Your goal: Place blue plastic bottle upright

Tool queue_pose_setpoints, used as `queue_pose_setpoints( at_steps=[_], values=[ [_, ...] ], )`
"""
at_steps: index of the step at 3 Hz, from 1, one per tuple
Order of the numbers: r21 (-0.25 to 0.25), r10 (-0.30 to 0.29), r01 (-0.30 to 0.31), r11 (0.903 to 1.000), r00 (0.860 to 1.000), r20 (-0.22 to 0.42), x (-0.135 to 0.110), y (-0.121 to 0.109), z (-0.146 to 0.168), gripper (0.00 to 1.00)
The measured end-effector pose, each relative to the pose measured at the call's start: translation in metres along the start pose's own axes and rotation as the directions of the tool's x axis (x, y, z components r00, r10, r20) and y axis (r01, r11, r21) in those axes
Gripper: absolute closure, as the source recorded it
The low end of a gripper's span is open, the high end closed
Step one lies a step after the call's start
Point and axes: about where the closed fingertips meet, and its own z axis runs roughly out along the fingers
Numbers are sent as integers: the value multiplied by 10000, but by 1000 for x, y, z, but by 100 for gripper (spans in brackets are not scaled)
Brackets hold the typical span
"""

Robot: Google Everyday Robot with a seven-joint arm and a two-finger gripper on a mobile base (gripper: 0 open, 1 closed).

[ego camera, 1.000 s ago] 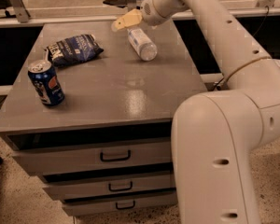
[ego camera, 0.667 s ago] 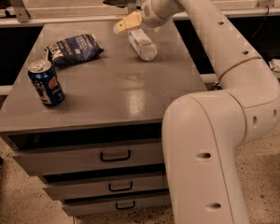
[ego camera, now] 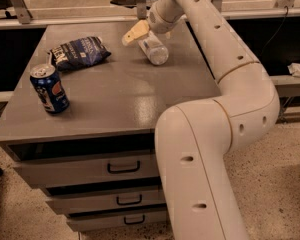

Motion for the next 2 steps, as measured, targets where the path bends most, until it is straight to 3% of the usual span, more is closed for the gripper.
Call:
queue_pose_setpoints(
  at_steps=[2],
  values=[
    [815,-943,1028,9914,9904,-1013,1,6,7,40]
  ],
)
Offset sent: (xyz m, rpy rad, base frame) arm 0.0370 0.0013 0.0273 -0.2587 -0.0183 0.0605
